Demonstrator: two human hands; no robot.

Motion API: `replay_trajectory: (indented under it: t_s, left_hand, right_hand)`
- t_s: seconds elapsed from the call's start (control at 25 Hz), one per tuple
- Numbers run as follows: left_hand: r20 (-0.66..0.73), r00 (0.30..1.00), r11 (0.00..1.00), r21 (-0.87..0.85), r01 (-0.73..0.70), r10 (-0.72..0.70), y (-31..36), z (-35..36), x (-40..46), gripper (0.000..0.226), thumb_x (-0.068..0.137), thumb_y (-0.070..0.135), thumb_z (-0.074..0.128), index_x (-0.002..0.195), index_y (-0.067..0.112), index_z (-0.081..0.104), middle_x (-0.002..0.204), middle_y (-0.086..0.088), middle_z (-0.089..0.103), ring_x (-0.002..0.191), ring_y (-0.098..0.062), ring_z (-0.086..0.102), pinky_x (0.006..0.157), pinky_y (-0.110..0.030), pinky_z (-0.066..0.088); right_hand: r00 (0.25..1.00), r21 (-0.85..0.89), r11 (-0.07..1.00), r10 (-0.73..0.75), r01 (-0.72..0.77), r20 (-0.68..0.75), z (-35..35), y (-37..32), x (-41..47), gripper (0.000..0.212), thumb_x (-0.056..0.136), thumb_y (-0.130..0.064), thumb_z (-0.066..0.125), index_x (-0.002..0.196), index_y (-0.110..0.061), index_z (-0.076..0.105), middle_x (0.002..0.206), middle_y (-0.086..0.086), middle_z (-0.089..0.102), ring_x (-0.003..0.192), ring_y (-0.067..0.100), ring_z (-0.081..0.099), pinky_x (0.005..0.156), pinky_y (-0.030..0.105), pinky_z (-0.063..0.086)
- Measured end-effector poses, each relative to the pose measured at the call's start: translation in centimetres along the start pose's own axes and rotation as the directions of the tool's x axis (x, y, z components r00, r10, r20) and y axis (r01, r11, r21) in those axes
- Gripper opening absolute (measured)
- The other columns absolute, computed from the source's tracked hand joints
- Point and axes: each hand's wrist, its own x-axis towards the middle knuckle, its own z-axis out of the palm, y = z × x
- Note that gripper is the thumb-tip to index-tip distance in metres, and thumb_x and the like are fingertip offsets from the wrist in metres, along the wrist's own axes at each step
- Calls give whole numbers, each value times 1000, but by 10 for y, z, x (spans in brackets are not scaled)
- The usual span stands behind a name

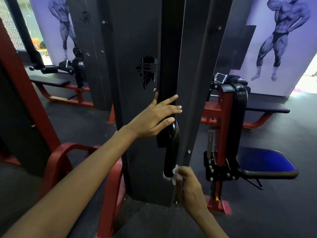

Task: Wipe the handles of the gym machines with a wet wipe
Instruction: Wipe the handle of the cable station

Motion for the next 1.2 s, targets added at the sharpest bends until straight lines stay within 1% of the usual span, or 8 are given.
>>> replay_trajectory:
  t_s: [0.08,0.2,0.6,0.72,0.84,0.96,1.08,1.2]
  left_hand:
    - [-19,1000,1000,-1,7,-7,1,2,-1,46,101,32,29,136,9,49,145,-1,46,148,-10,9,117,-43,-16]
    - [-33,999,1000,-21,14,-14,1,5,-3,46,100,30,29,135,7,49,145,-2,46,148,-11,9,118,-43,-14]
    - [-63,998,999,-34,13,-15,1,9,-4,46,100,30,28,134,8,50,144,-2,47,148,-12,11,119,-47,-10]
    - [-62,998,999,-36,13,-15,0,10,-5,46,100,31,28,134,8,50,144,-2,47,148,-12,11,119,-48,-9]
    - [-60,998,999,-32,10,-12,-1,10,-5,47,100,32,27,134,8,50,145,-3,46,148,-12,10,119,-47,-10]
    - [-67,998,1000,-28,8,-10,0,10,-4,47,100,31,27,134,7,49,147,-4,44,148,-12,10,119,-46,-9]
    - [-73,997,1000,-19,6,-7,1,11,-4,47,100,30,27,133,6,50,146,-4,44,148,-12,11,119,-47,-8]
    - [-73,997,1000,-10,5,-6,1,10,-5,47,100,30,27,133,6,50,146,-4,45,147,-13,11,119,-50,-6]
  right_hand:
    - [997,96,995,10,-3,-75,0,-10,7,12,95,-27,45,106,-22,49,96,-5,55,85,1,56,73,9,44]
    - [979,59,995,-71,84,-188,-6,-22,24,19,88,-9,50,106,-16,51,98,-3,54,90,-3,53,79,8,44]
    - [940,-76,992,-124,105,-317,-21,-41,67,20,84,-1,54,102,0,63,99,9,57,91,5,51,83,8,41]
    - [938,-1,998,-56,60,-342,-21,-47,69,21,84,-2,54,102,-4,63,98,6,60,90,4,55,81,9,42]
    - [923,151,987,104,-51,-371,-22,-52,69,25,86,3,59,104,-14,63,94,-4,64,86,5,61,74,13,46]
    - [903,299,946,233,-125,-360,-21,-56,72,26,89,1,59,110,-14,63,98,-5,66,89,8,64,76,16,51]
    - [901,285,950,228,-124,-368,-19,-59,73,28,88,3,58,109,-16,64,97,-1,65,88,8,62,74,14,48]
    - [889,275,949,255,-155,-380,-17,-58,72,26,87,4,59,106,-12,68,87,0,63,73,2,57,62,8,42]
